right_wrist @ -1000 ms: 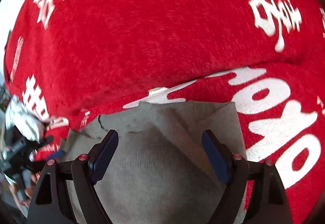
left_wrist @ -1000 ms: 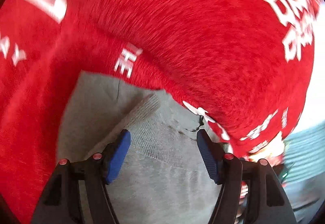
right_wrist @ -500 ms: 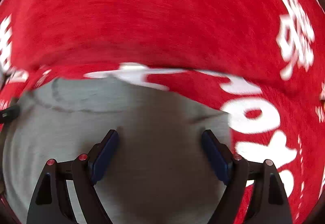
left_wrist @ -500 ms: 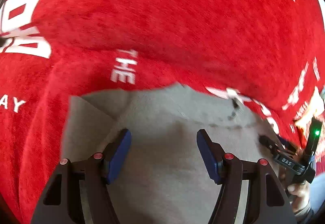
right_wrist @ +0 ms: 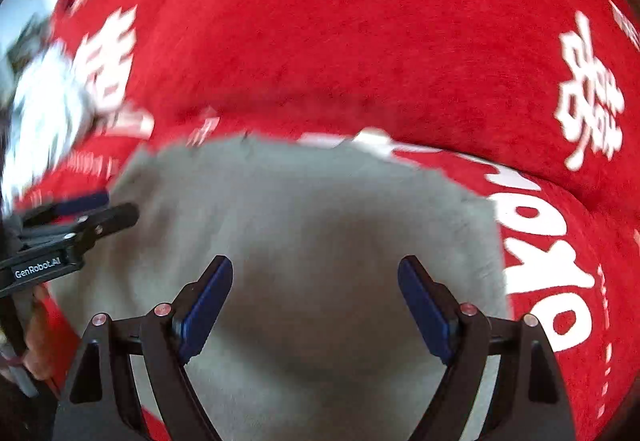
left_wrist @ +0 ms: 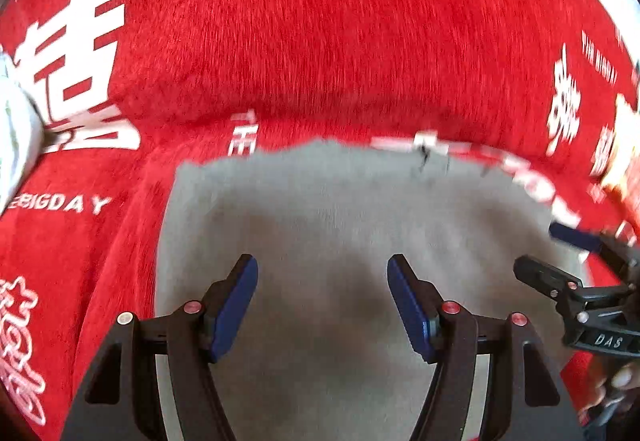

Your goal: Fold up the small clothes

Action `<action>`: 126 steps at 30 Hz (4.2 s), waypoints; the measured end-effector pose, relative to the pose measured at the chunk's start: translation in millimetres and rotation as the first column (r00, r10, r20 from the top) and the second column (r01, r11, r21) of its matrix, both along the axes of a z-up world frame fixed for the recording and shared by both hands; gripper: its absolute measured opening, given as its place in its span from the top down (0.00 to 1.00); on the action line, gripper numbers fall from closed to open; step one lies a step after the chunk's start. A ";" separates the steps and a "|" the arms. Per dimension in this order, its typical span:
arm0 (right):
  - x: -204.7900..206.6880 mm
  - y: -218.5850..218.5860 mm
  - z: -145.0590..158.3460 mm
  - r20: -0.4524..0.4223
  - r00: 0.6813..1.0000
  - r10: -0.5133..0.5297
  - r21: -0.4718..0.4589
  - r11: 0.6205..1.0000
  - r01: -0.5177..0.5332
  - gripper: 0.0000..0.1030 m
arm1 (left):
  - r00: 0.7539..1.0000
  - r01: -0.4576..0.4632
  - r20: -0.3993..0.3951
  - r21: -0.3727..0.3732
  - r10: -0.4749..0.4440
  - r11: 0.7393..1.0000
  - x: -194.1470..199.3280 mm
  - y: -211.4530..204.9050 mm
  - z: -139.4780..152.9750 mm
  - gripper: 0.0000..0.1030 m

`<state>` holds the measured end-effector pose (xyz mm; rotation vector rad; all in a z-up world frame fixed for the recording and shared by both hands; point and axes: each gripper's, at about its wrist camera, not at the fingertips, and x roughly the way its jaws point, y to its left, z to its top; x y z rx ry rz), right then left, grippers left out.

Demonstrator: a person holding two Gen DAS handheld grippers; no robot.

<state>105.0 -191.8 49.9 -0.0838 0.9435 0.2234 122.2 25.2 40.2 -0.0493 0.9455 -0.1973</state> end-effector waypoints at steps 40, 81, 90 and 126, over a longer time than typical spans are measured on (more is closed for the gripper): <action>-121.6 -36.5 -6.4 0.019 0.989 -0.150 0.100 0.984 0.147 0.09 | 0.972 -0.227 -0.188 -0.632 0.138 0.741 -91.2 117.8 -50.7 0.47; 134.7 194.5 -18.0 -0.298 0.936 0.188 0.198 0.971 -0.132 0.82 | 0.994 -0.109 -0.029 -0.508 0.109 0.854 -88.9 110.0 -14.0 0.88; 137.1 164.8 1.8 -0.271 0.942 0.196 0.337 0.936 -0.098 0.83 | 0.997 -0.060 0.010 -0.495 0.075 0.867 -90.8 100.9 3.9 0.92; 138.8 20.9 44.1 -0.324 0.926 0.194 0.564 0.825 0.024 0.84 | 0.990 0.119 0.106 -0.264 -0.094 0.957 -100.2 -6.6 56.2 0.92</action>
